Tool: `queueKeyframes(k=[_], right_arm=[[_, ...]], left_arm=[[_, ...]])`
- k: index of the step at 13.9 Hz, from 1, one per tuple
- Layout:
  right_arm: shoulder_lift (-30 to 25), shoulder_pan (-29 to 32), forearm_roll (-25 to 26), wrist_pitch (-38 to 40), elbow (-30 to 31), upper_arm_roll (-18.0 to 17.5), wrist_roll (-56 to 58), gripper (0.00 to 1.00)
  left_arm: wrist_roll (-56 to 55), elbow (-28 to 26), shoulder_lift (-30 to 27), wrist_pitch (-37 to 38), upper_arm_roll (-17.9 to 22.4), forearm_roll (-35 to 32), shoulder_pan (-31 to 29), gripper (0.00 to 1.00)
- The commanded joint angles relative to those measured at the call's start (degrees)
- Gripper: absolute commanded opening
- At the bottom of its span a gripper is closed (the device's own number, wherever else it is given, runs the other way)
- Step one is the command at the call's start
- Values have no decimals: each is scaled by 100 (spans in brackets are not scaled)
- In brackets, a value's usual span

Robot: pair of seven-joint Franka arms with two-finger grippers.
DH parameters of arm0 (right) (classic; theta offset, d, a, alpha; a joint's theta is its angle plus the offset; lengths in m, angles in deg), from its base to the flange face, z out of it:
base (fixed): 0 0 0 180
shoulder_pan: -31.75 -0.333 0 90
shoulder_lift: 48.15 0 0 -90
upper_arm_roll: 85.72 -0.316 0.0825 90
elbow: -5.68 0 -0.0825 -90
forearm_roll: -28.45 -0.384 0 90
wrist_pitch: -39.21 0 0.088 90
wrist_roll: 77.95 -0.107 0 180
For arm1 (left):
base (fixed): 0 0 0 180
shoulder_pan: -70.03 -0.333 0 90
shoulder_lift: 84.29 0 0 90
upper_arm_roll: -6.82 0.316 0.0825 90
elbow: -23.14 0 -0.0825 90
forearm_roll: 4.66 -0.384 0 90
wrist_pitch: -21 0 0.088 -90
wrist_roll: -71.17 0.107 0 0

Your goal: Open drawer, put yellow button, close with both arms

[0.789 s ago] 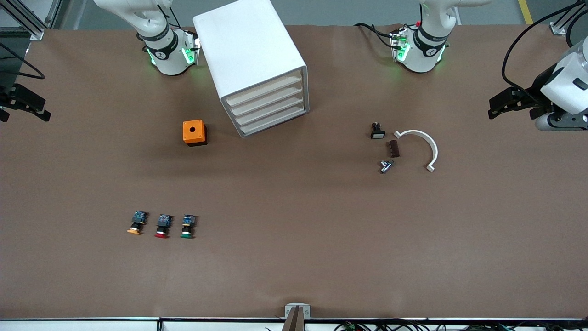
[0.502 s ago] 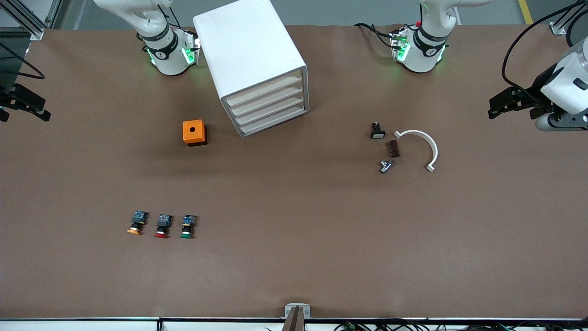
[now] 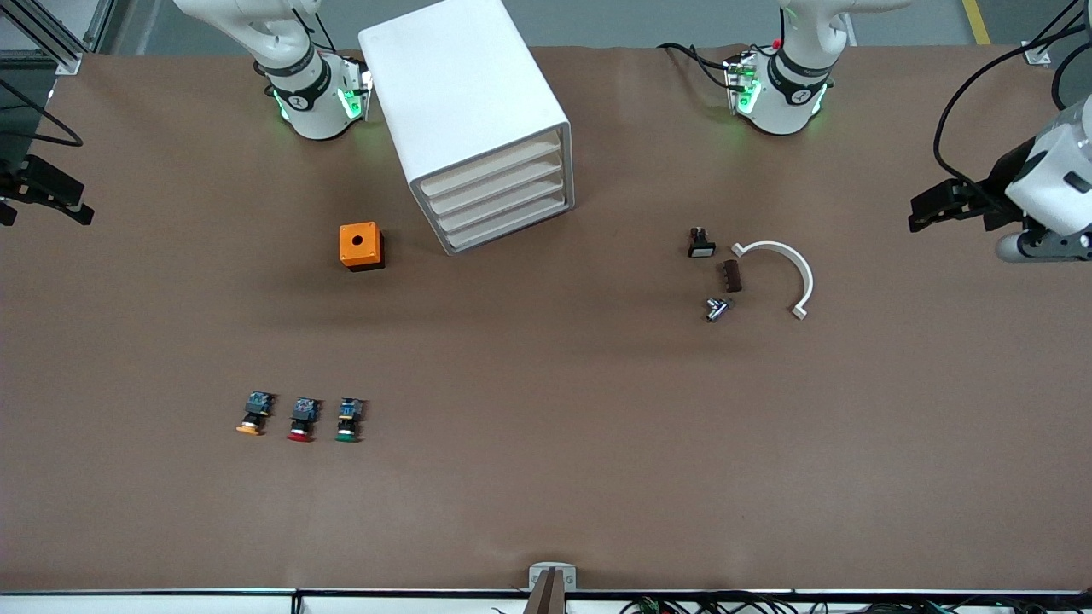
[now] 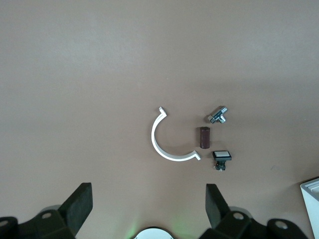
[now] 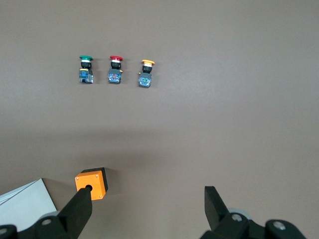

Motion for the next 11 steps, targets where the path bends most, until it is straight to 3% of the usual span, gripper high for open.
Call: queueKeyframes(k=[1, 5, 11], right_arm=[[-100, 80, -4, 113, 4, -55, 14, 100], [-92, 63, -22, 43, -4, -63, 32, 100], [-92, 72, -145, 60, -13, -55, 32, 100]], left_arm=[[-24, 202, 483, 113, -26, -40, 60, 100], [-120, 193, 1134, 122, -132, -31, 314, 100], [-2384, 411, 1916, 104, -141, 757, 1271, 100]])
